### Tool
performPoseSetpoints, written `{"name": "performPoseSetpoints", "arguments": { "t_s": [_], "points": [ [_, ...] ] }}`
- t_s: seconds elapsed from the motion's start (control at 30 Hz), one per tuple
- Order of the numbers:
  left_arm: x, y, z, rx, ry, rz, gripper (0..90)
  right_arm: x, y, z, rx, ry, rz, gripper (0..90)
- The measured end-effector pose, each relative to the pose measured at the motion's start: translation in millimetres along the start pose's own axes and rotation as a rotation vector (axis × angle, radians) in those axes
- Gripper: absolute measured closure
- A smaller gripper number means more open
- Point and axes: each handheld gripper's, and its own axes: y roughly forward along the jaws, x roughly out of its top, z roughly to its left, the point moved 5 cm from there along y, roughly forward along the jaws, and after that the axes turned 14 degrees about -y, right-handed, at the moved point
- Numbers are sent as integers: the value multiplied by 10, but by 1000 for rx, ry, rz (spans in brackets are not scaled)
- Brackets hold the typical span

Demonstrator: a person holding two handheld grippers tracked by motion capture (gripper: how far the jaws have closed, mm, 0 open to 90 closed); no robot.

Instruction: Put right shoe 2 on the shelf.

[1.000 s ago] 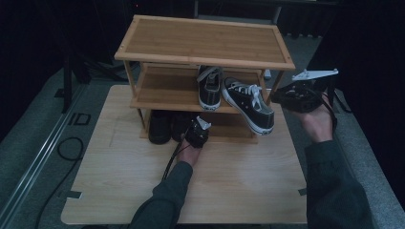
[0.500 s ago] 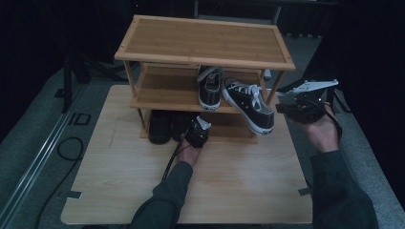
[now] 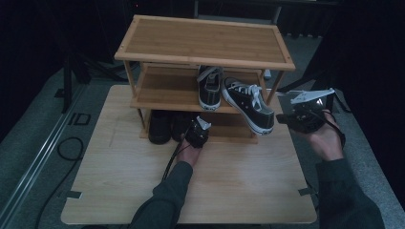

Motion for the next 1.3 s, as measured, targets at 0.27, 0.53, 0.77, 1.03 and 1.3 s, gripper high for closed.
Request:
{"name": "performPoseSetpoints", "arguments": {
  "t_s": [0.27, 0.53, 0.77, 1.03, 1.3],
  "points": [
    [0, 0, 2, -1, 1, 1, 886, -91, -50, 132, 17, -32, 10, 900],
    [0, 0, 1, 0, 1, 0, 886, -145, -131, 248, 27, -60, 9, 900],
    [0, 0, -1, 1, 1, 0, 886, -155, -150, 334, 39, -79, 4, 900],
    [-1, 1, 2, -3, 3, 4, 892, -99, -82, 407, 57, -101, 6, 900],
    [0, -1, -2, -5, 8, 8, 898, 65, -59, 483, 85, -99, -71, 900]
  ]
}}
